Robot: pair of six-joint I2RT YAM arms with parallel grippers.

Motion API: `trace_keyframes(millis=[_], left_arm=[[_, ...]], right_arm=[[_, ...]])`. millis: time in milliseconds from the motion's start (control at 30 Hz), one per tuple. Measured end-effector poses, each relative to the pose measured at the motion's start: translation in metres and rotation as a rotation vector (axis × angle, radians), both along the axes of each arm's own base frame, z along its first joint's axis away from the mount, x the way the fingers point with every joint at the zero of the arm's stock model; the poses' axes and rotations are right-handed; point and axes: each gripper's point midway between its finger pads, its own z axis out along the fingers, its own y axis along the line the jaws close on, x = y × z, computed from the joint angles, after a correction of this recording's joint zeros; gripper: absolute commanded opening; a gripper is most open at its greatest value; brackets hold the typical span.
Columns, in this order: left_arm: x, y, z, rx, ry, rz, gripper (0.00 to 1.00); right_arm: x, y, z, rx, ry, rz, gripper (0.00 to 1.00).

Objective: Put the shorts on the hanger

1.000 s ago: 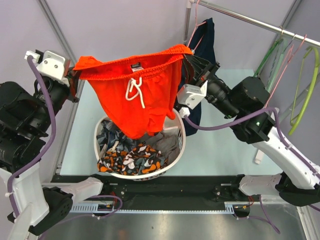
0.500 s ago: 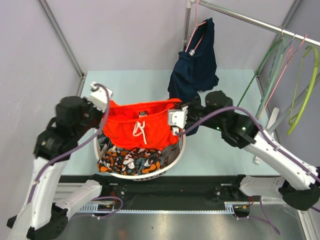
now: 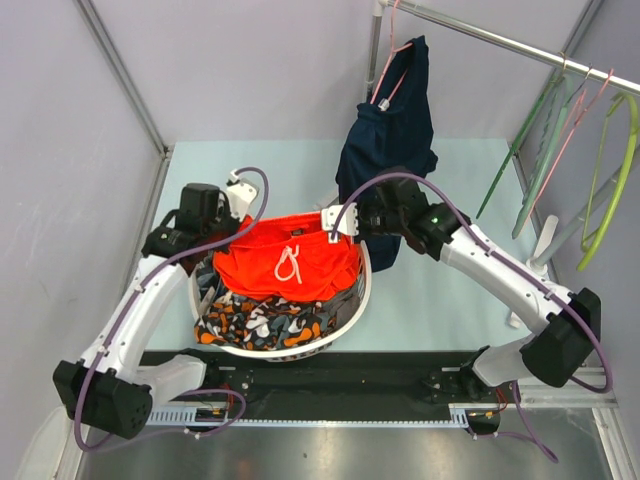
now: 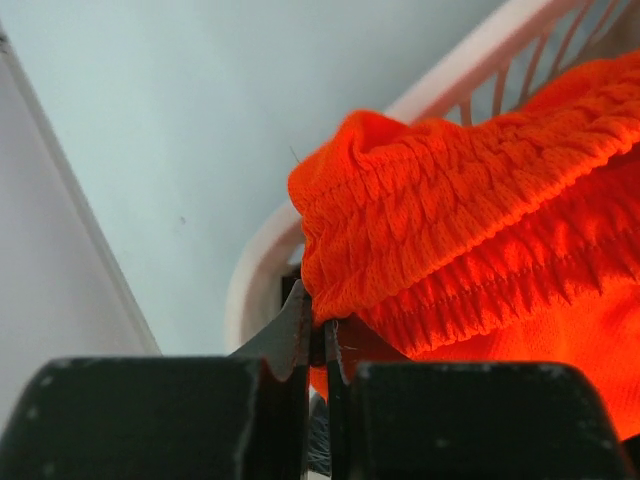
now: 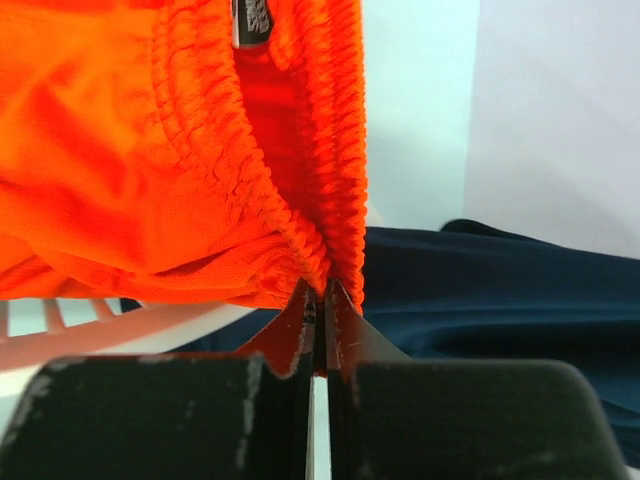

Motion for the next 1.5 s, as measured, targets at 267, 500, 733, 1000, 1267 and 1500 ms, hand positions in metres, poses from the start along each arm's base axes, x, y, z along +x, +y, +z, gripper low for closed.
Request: trace_keyframes(millis=[267,500,733,1000,1267,1500], left_arm=[[-0.02,-0.004,-0.049,-0.016,0.109,-0.044,0.5],[-0.023,-0.008,-0.036,-0.049,0.117,-0.057,0.73],[-0.019,-0.028,0.039,-0.141,0.016,-0.139,0.86],[-0.03,-0.052,0.092,-0.241,-0.051,-0.267,0.91],[-0.028,-0.078,0.13,-0.379,-0.113,-0.352,0.91],[-0.019,-0.112,0.159,-0.455,-0.159,-0.441,0.91]], right_arm=[[-0.017,0.004,-0.019,-0.037,0.066,0.045,0.32],[-0.032,0.0,-0.032,-0.087,0.113,0.065,0.73],[-0.079,-0.005,0.019,0.001,0.049,0.122,0.88],[-0.124,-0.045,0.117,0.306,-0.065,0.039,0.9],[-0.11,-0.109,0.203,0.742,-0.124,-0.322,0.78],[-0.079,-0.215,0.251,1.139,-0.167,-0.837,0.65]])
